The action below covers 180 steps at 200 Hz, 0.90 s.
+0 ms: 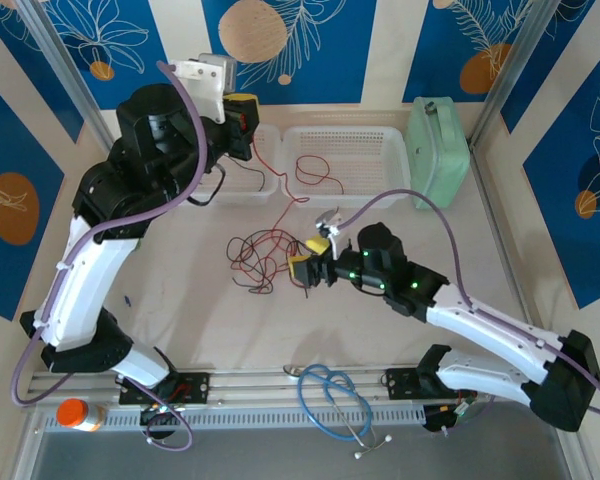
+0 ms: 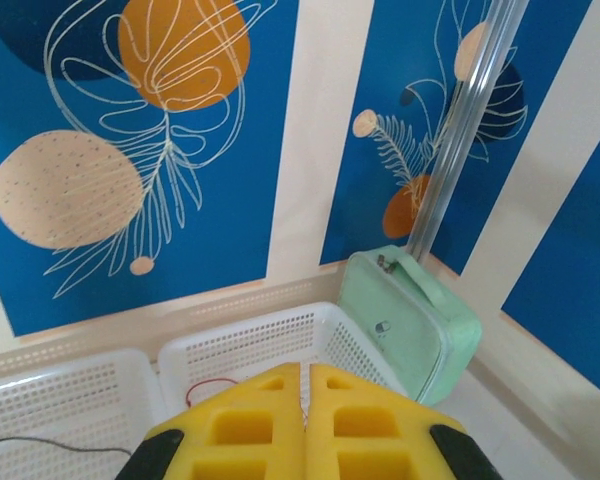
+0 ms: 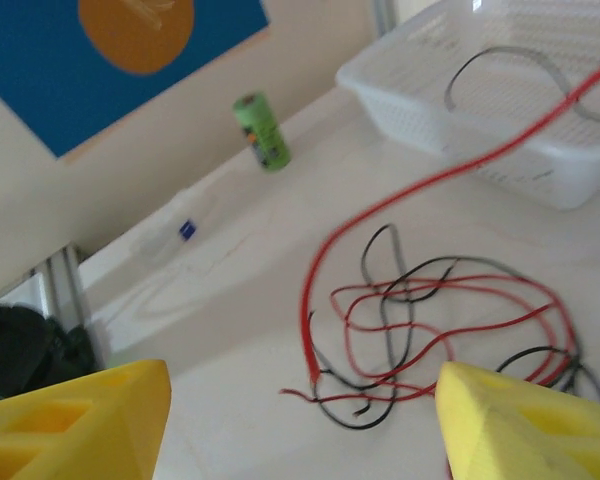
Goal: Untangle the cables
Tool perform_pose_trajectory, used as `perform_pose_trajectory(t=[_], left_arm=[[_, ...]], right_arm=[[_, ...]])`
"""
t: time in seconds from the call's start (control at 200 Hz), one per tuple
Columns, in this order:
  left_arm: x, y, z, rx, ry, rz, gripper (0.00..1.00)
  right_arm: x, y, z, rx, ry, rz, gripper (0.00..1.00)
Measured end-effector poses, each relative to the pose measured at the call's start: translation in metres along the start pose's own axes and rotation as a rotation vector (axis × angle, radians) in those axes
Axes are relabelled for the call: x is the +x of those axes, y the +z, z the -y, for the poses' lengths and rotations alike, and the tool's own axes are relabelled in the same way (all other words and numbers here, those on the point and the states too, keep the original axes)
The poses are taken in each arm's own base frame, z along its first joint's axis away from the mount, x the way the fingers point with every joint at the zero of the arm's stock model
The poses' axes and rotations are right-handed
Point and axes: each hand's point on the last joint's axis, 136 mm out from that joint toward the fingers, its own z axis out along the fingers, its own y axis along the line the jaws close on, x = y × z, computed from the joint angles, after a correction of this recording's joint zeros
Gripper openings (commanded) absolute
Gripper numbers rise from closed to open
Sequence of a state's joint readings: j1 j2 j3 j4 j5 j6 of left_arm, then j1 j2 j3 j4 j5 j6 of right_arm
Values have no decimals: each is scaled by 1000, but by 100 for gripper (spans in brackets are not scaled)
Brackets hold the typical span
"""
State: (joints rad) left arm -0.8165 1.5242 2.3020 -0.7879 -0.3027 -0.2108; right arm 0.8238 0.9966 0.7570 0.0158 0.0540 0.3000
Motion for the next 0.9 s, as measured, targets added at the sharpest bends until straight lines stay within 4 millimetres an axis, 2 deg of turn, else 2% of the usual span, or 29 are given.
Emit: perform_pose_trajectory(t=[0.065,0.255,0.335,0.44,0.54,0.635,0.755,0.9], left_arm=[[0,6,4,13,-2,3,0],[-9,17,13,48,-11,51,0],[-16,23,18,64,-15,99,0],[-18,40,24,74,2,145,0],[-16,70,30,68,35,181,0],[-3,106,34,44,77,197,0],[21,153,35,-7,142,208,0],[45,199,32,-85,225,233,0]], right_arm=[[-6,-2,12,30,17,21,72],[-8,-6,45,124,103,28,72],[-11,-18,49,156,130,55,72],[-16,-46,50,197,156,98,72],[-19,-74,49,230,183,144,72],[-18,-101,47,256,212,178,72],[-5,-129,46,294,253,188,72],[14,-153,47,328,300,178,72]])
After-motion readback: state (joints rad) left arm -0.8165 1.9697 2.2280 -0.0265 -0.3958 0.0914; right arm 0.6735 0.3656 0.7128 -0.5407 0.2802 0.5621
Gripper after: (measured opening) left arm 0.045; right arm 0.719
